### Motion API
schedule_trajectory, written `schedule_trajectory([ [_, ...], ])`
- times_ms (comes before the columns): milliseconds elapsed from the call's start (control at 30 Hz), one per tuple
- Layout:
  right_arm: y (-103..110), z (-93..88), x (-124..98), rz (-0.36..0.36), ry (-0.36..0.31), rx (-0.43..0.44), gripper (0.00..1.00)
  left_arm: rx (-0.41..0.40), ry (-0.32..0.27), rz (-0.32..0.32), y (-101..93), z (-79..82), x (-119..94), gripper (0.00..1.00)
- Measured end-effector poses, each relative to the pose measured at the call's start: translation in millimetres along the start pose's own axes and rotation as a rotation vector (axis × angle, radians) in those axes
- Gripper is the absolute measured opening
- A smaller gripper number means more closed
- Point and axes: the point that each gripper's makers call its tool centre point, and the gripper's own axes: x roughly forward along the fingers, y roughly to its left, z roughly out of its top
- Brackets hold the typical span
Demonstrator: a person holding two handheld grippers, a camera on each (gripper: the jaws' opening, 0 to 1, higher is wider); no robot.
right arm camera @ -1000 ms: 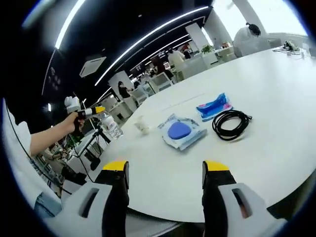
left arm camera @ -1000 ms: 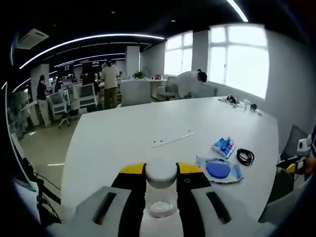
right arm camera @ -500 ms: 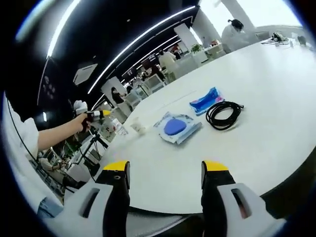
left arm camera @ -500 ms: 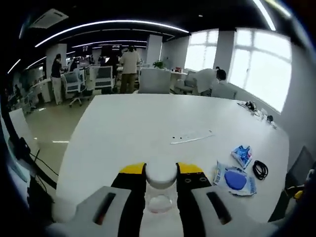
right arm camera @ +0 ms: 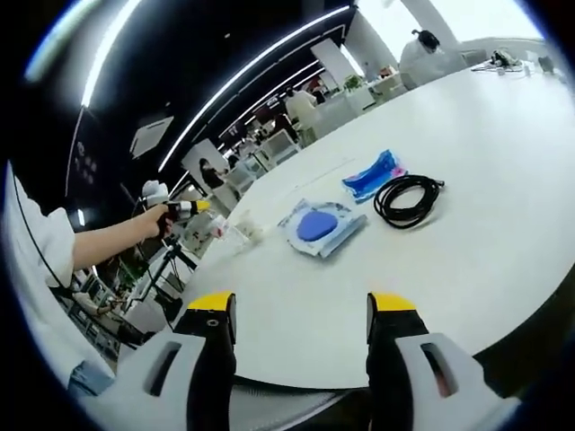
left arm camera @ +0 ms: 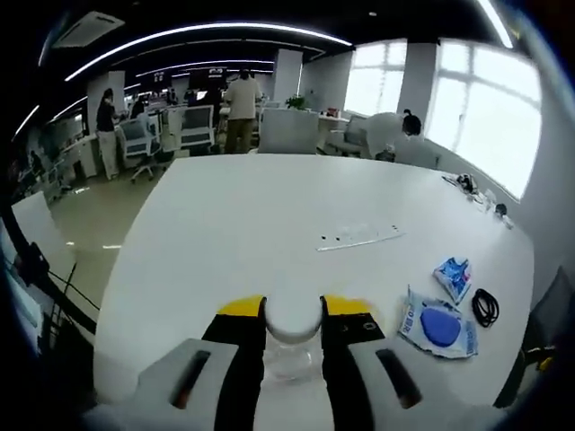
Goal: Arrange the tabletop items into an orderly group along one side of the table until the central work area is clear of visible clutter.
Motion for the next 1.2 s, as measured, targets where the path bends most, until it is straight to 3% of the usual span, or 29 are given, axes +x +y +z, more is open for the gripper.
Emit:
schedule_trajectory([
  [500,-4,-2.6,1,0.007,0.005,0.007,0.58,0.025,-0.027,0.02,-2.3,-1.9,7,0.22],
  [600,-3,-4.2,3,0.017,0.009,0.012,0.58,0.068,-0.04,0.007,-7.2,-2.2,8,0.22],
  [767,3,-5.1,6,0.035,0.015,0.01,0.58,0.061,-0.036,0.015,-1.5,-5.1,13,0.23],
  [833,4,-5.3,6,0.038,0.017,0.012,0.58,0.042,-0.015,0.059,6.8,-10.8,13,0.32],
  [900,5,-5.1,6,0.044,0.016,0.016,0.59,0.02,-0.014,0.062,8.8,-12.5,14,0.51],
  [1000,6,-5.4,6,0.054,0.016,0.037,0.61,-0.003,-0.046,0.077,7.3,-10.4,7,0.66],
  [1100,6,-6.8,6,0.059,0.02,0.039,0.61,-0.033,-0.117,0.084,9.8,-1.7,0,0.82],
  [1133,8,-7.7,7,0.066,0.024,0.049,0.62,-0.085,-0.198,0.062,7.7,10.0,-4,0.89],
  [1167,9,-8.0,7,0.071,0.025,0.056,0.62,-0.109,-0.227,0.045,6.2,14.0,-7,0.97],
  [1200,11,-7.7,8,0.078,0.022,0.071,0.63,-0.136,-0.232,0.019,2.4,14.0,-13,0.98],
])
